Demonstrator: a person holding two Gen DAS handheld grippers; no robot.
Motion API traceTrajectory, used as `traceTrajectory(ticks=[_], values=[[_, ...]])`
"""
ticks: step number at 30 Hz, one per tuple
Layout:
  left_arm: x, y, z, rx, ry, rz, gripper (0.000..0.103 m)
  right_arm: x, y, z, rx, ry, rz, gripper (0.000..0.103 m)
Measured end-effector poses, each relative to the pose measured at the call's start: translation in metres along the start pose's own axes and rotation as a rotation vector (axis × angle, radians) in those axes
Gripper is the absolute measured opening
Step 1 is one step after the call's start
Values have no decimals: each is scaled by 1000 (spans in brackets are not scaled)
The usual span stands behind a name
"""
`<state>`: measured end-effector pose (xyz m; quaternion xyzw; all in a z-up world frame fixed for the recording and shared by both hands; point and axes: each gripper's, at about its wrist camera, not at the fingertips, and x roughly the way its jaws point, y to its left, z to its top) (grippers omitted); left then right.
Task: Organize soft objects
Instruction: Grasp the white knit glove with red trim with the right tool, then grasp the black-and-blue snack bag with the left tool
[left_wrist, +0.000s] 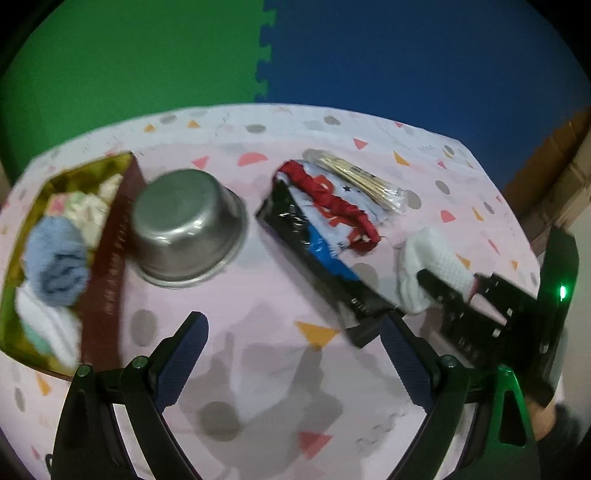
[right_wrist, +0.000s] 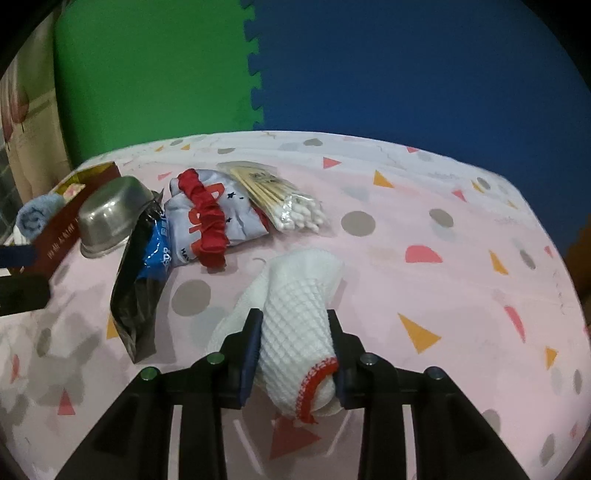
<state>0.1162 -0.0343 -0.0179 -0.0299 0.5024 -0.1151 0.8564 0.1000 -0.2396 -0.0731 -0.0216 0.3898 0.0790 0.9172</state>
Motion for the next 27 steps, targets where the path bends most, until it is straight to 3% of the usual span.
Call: traceTrajectory(ticks=[7,12,14,19,27], values=[[21,-13,30,-119,53,-59,92,1,-6,-1,25,4,36,34],[45,-22,42,-152,109,-24,86,1,-8,-1,38,4,54,35],[54,-23,41,-158,137,-1,81,1,-8,-1,38,4,54,35],[72,-21,36,-177,205,7,44,1,-10,-1,48,4,67,35],[67,-15,32,-127,205,-22,27,1,-11,-1,53,4,72,35]])
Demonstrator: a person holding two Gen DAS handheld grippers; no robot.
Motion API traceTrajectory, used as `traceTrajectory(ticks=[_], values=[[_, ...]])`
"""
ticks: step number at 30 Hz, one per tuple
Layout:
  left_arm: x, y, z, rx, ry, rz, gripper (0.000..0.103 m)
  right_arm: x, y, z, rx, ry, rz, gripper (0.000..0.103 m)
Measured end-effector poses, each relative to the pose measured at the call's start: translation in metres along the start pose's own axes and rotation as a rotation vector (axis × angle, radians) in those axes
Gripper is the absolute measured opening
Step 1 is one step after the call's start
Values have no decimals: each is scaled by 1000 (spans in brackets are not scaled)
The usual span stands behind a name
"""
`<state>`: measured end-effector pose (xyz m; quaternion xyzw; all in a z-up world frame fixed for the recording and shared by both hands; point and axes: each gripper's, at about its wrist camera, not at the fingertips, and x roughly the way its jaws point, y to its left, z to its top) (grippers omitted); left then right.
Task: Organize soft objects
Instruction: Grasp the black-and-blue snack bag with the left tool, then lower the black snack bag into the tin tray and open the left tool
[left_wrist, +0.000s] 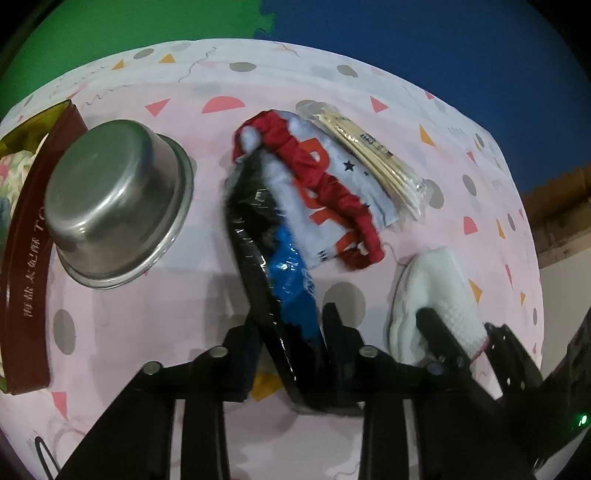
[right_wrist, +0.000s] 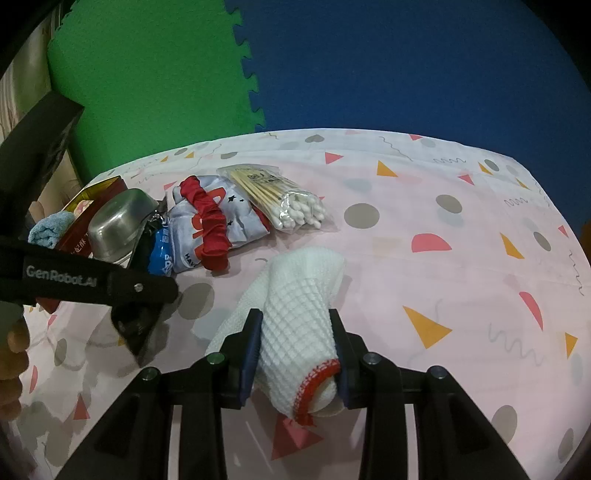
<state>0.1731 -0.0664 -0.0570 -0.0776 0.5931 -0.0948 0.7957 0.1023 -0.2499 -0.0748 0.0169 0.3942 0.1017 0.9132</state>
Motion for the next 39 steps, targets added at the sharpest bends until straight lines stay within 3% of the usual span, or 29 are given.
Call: traceTrajectory(ticks=[14,25,36,39], values=[[-40,5,-27,160,-80,49,25,0,1,0,-3,0,-2,35],[-80,19,-28,191,-154,108,25,0,1,0,-3,-1,-2,35],[-128,84,-6,121,-242,237,25,0,1,0,-3,-1,-2,35],[-140,110,2,92,-261,279,20,0,1,0,-3,-1,-2,35]])
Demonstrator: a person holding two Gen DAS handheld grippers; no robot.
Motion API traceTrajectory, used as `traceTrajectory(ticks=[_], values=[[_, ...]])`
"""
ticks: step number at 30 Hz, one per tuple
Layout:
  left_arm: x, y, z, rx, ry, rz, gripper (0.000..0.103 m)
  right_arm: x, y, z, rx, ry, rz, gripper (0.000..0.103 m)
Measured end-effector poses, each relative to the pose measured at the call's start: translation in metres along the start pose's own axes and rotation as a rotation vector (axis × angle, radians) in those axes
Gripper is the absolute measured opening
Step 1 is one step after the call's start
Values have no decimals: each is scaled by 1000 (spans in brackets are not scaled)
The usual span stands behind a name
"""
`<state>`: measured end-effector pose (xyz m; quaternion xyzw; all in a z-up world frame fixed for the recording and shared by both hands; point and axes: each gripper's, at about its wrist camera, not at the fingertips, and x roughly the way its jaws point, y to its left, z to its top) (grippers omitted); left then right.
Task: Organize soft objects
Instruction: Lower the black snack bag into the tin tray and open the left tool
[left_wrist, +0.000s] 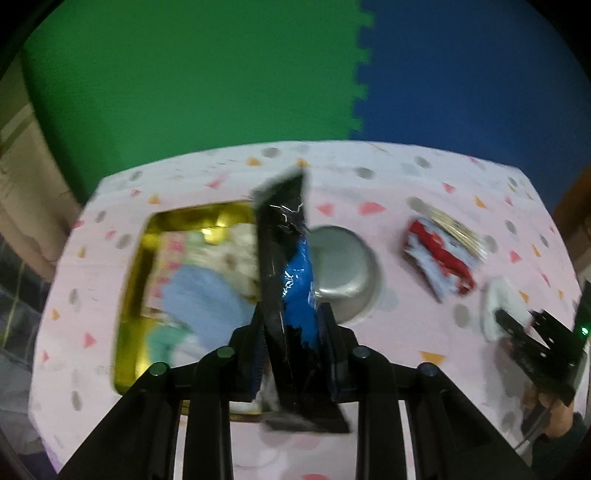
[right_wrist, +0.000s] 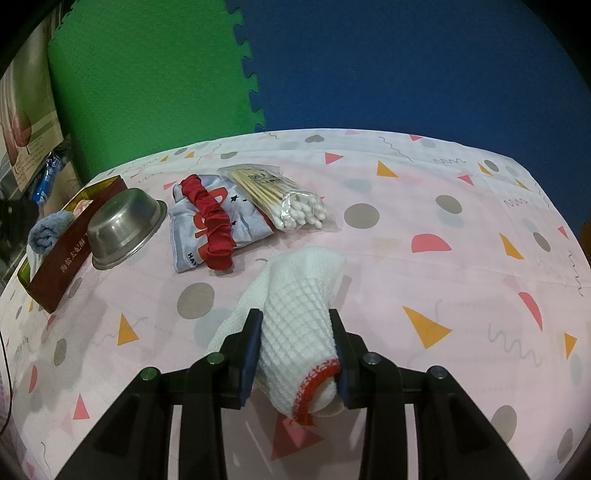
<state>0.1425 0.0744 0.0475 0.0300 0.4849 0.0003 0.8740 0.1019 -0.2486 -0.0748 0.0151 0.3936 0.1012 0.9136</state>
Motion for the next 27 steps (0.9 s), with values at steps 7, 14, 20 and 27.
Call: traceTrajectory(ticks=[7,14,20,27], values=[[14,51,6,-31,15,78,19,0,0,0,-1,0,0,35],[48,90,8,-92,63,127,19,0,0,0,-1,0,0,35],[67,109,9,-91,77,158,19,0,0,0,4,0,4,35],[86,122,8,-94,87,158,19,-1,0,0,1,1,0,35]])
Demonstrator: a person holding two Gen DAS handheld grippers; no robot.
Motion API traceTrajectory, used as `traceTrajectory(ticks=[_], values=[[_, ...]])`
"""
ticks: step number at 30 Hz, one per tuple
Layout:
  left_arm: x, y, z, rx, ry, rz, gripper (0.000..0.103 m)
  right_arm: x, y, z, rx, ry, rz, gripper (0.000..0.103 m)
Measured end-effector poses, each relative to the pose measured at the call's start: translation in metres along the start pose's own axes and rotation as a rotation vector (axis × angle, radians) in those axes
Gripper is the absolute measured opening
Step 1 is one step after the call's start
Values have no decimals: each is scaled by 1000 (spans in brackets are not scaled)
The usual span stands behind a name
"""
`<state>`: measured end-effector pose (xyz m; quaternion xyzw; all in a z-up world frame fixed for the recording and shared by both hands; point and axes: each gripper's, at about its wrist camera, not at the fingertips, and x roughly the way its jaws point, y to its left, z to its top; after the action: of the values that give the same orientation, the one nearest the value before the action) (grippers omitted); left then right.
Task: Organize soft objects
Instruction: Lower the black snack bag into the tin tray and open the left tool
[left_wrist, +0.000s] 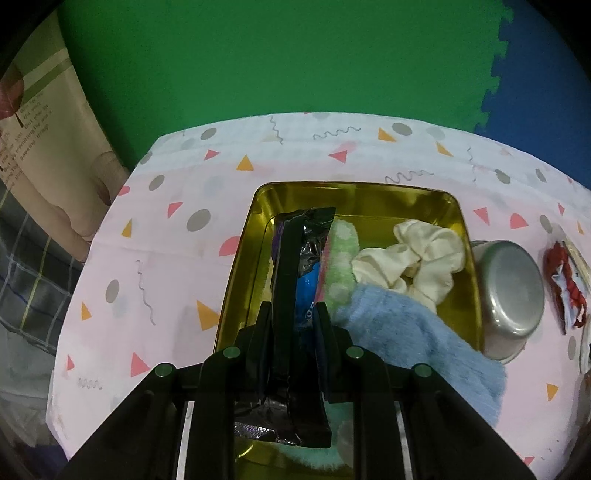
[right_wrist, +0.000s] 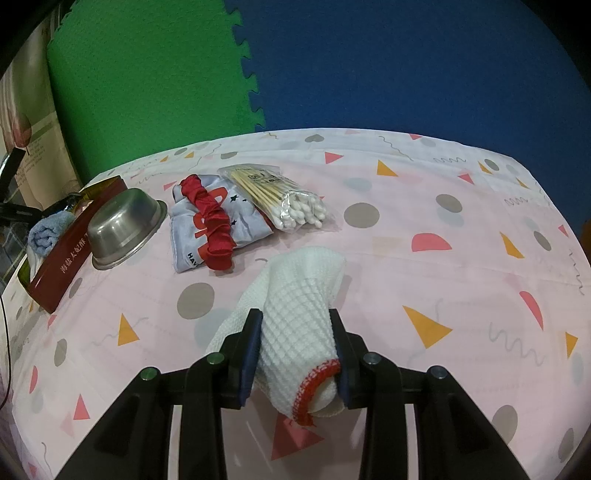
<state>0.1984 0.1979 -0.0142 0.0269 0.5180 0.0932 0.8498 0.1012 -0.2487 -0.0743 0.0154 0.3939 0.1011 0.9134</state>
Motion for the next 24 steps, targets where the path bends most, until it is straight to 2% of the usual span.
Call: traceTrajectory(ticks=[11,15,19,24], values=[[16,7,-4,6,-19,-9,22,1,1,1,-6,2,-8,36],[13,9,-7,2,-26,1,33,1,1,1,-6,1,-8,36],[4,15,-9,-18,-49,-14,49,1,1,1,-6,1,-8,36],[-14,17,-17,-26,-76,-9,51,1,1,1,-8,2,-9,36]])
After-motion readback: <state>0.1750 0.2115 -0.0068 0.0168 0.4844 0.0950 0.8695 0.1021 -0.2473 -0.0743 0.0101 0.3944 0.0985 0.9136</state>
